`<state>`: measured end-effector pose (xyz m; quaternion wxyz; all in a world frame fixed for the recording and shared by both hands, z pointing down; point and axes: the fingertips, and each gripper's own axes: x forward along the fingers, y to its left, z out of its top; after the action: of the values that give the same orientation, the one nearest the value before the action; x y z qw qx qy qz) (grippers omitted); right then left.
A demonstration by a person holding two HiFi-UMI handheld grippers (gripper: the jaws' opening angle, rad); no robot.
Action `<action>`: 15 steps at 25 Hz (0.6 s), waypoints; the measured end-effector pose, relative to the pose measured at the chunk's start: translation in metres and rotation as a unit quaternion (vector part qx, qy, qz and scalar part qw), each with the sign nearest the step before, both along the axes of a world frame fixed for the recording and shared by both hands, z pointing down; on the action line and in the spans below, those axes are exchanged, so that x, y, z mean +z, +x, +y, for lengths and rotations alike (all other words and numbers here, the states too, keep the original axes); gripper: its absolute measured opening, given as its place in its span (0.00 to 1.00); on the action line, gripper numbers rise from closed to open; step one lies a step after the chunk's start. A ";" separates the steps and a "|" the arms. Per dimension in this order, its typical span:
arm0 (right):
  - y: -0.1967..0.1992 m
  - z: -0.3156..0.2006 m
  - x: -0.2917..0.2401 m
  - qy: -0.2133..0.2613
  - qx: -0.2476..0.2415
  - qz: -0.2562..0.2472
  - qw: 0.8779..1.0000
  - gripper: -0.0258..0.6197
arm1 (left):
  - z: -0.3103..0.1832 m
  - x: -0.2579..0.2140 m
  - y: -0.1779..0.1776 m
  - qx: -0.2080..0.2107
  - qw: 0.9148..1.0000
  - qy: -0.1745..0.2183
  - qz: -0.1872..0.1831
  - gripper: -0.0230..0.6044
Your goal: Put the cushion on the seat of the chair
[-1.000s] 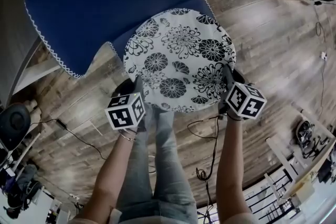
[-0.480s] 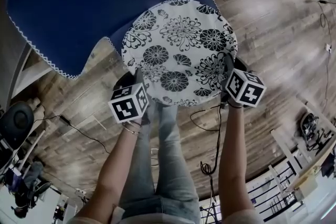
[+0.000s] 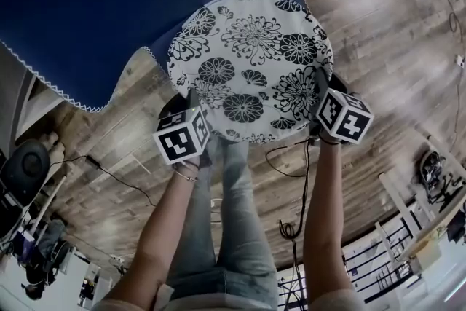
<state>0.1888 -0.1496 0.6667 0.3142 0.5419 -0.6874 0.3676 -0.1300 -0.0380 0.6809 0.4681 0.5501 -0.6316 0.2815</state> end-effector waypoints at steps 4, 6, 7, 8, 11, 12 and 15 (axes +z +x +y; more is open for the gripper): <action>0.002 0.001 0.001 -0.001 0.002 0.000 1.000 0.18 | 0.001 0.000 -0.002 -0.004 1.000 -0.002 0.003 0.08; 0.004 0.000 0.001 -0.002 0.004 0.000 1.000 0.19 | 0.002 0.000 -0.004 -0.004 1.000 -0.002 0.003 0.11; 0.005 0.000 0.002 -0.002 0.005 0.000 1.000 0.20 | 0.002 0.001 -0.005 -0.005 1.000 -0.002 0.004 0.14; 0.005 0.000 0.002 -0.002 0.006 0.000 1.000 0.20 | 0.003 0.001 -0.007 -0.007 1.000 -0.001 0.004 0.16; 0.007 0.000 0.002 0.001 0.007 0.003 1.000 0.24 | 0.005 0.001 -0.013 -0.012 1.000 0.000 0.004 0.23; 0.008 0.000 0.001 0.002 0.008 0.003 1.000 0.25 | 0.006 0.001 -0.014 -0.014 1.000 0.001 0.004 0.25; 0.012 0.000 -0.004 0.007 0.012 0.004 1.000 0.27 | 0.009 0.001 -0.016 -0.019 1.000 0.004 0.014 0.31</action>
<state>0.2003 -0.1491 0.6626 0.3084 0.5540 -0.6820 0.3644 -0.1457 -0.0290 0.6822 0.4802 0.5434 -0.6366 0.2624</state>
